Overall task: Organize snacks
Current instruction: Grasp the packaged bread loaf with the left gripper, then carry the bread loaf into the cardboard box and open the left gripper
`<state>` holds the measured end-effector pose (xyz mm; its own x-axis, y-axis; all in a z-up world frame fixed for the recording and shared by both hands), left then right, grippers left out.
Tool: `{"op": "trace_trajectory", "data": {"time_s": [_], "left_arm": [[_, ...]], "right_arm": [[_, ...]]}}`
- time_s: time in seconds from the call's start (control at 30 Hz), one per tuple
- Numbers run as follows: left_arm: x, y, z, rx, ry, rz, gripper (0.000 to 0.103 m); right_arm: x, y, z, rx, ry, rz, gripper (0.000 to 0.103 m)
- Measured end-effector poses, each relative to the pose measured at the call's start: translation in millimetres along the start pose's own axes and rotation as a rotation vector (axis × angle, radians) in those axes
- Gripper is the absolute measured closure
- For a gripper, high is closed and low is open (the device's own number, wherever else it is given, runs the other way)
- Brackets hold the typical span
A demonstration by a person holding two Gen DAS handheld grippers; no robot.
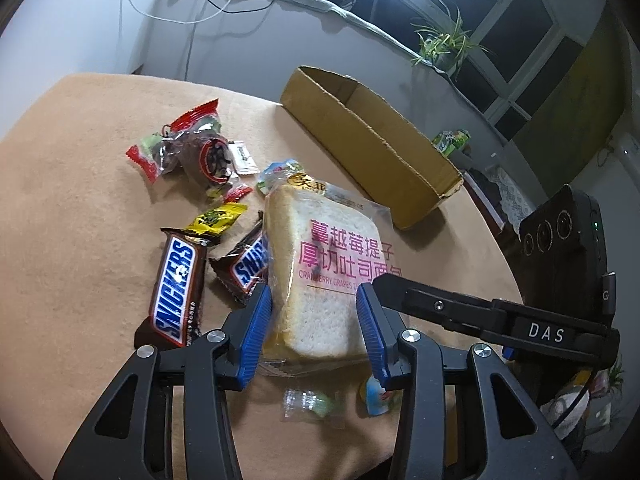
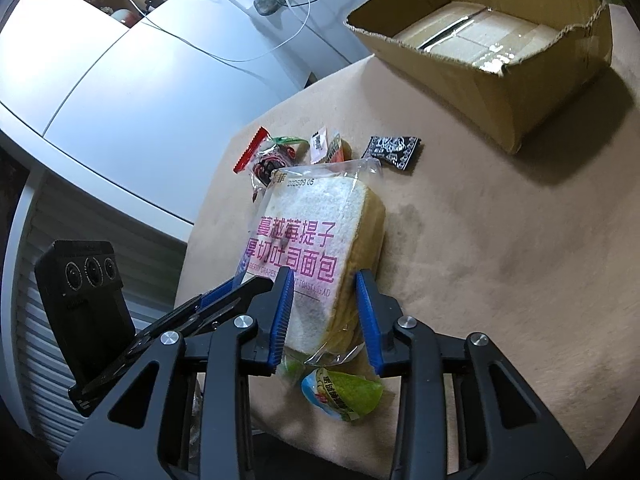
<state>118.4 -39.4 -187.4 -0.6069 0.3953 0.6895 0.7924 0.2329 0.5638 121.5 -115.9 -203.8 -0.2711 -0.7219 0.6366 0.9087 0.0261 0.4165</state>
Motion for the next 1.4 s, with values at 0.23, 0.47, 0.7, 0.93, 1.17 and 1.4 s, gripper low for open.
{"op": "trace_trajectory", "data": {"time_s": [0.23, 0.47, 0.7, 0.93, 1.17, 1.4], "left_arm": [[4.5, 7.9, -12.4, -0.026, 0.0, -0.026, 0.062], [7.4, 26.5, -30.7, -0.064, -0.012, -0.06, 0.061], [-2.2, 47.1, -48.8, -0.105, -0.027, -0.074, 0.061], [-14.4, 67.0, -66.3, -0.137, -0.039, -0.083, 0.061], [-29.3, 86.0, -82.7, -0.161, -0.05, -0.088, 0.061], [-51.6, 104.4, -100.2, -0.188, -0.057, -0.085, 0.062]], "right_arm": [[13.2, 9.6, 5.3, 0.023, 0.001, -0.032, 0.069], [33.9, 30.2, 7.1, 0.052, -0.016, -0.083, 0.069], [49.2, 52.8, -1.9, 0.06, -0.041, -0.117, 0.069], [62.7, 77.8, -9.7, 0.076, -0.073, -0.147, 0.069], [73.9, 104.0, -23.3, 0.081, -0.111, -0.179, 0.069], [81.6, 128.5, -43.6, 0.074, -0.145, -0.189, 0.069]]}}
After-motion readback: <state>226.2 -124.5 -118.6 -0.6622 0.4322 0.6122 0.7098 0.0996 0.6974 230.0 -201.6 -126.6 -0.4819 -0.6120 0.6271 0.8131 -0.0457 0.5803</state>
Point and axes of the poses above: each gripper's, at about its wrist camera, not at the fingertips, and x roughly against the way its jaws point, z to its left, y to its top, the point moved 10 cm from there along -x, roughly the way its jaws point, and after that the axes turned 1 degree about x, right-handed, at the moved point
